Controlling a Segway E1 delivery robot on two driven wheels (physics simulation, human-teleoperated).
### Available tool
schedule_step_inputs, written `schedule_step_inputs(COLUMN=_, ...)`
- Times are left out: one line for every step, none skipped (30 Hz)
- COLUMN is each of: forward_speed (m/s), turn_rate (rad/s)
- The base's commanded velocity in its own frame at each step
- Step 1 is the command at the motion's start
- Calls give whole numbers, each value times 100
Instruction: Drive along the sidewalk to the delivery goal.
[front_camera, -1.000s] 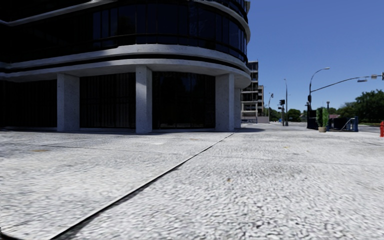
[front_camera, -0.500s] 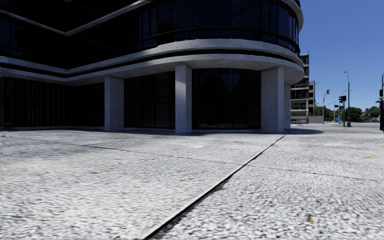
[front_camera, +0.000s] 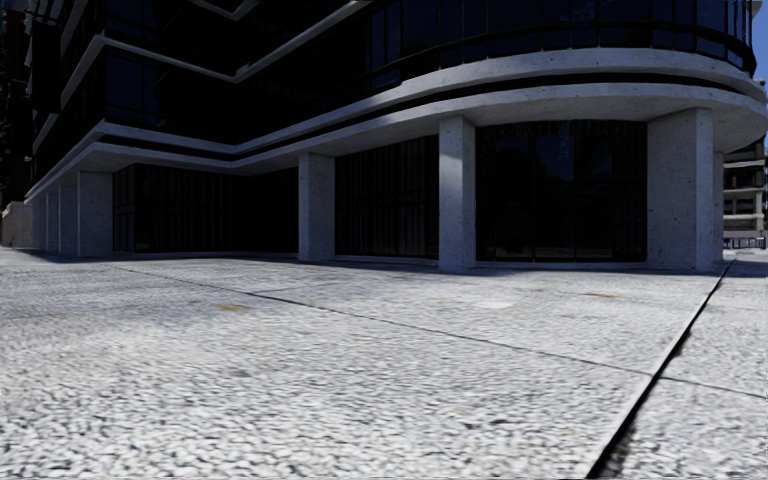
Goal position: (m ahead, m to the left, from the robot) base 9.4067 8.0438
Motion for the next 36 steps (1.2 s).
schedule_step_inputs(forward_speed=161, turn_rate=56)
schedule_step_inputs(forward_speed=157, turn_rate=56)
schedule_step_inputs(forward_speed=156, turn_rate=56)
schedule_step_inputs(forward_speed=155, turn_rate=56)
schedule_step_inputs(forward_speed=154, turn_rate=56)
schedule_step_inputs(forward_speed=154, turn_rate=56)
schedule_step_inputs(forward_speed=154, turn_rate=56)
schedule_step_inputs(forward_speed=154, turn_rate=56)
schedule_step_inputs(forward_speed=154, turn_rate=56)
schedule_step_inputs(forward_speed=154, turn_rate=56)
schedule_step_inputs(forward_speed=154, turn_rate=56)
schedule_step_inputs(forward_speed=154, turn_rate=56)
schedule_step_inputs(forward_speed=154, turn_rate=56)
schedule_step_inputs(forward_speed=154, turn_rate=56)
schedule_step_inputs(forward_speed=154, turn_rate=56)
schedule_step_inputs(forward_speed=154, turn_rate=56)
schedule_step_inputs(forward_speed=153, turn_rate=56)
schedule_step_inputs(forward_speed=152, turn_rate=56)
schedule_step_inputs(forward_speed=152, turn_rate=56)
schedule_step_inputs(forward_speed=153, turn_rate=56)
schedule_step_inputs(forward_speed=153, turn_rate=56)
schedule_step_inputs(forward_speed=154, turn_rate=56)
schedule_step_inputs(forward_speed=154, turn_rate=56)
schedule_step_inputs(forward_speed=154, turn_rate=56)
schedule_step_inputs(forward_speed=154, turn_rate=56)
schedule_step_inputs(forward_speed=154, turn_rate=56)
schedule_step_inputs(forward_speed=154, turn_rate=56)
schedule_step_inputs(forward_speed=154, turn_rate=56)
schedule_step_inputs(forward_speed=154, turn_rate=56)
schedule_step_inputs(forward_speed=154, turn_rate=56)
schedule_step_inputs(forward_speed=154, turn_rate=56)
schedule_step_inputs(forward_speed=154, turn_rate=56)
schedule_step_inputs(forward_speed=154, turn_rate=55)
schedule_step_inputs(forward_speed=154, turn_rate=55)
schedule_step_inputs(forward_speed=154, turn_rate=47)
schedule_step_inputs(forward_speed=154, turn_rate=45)
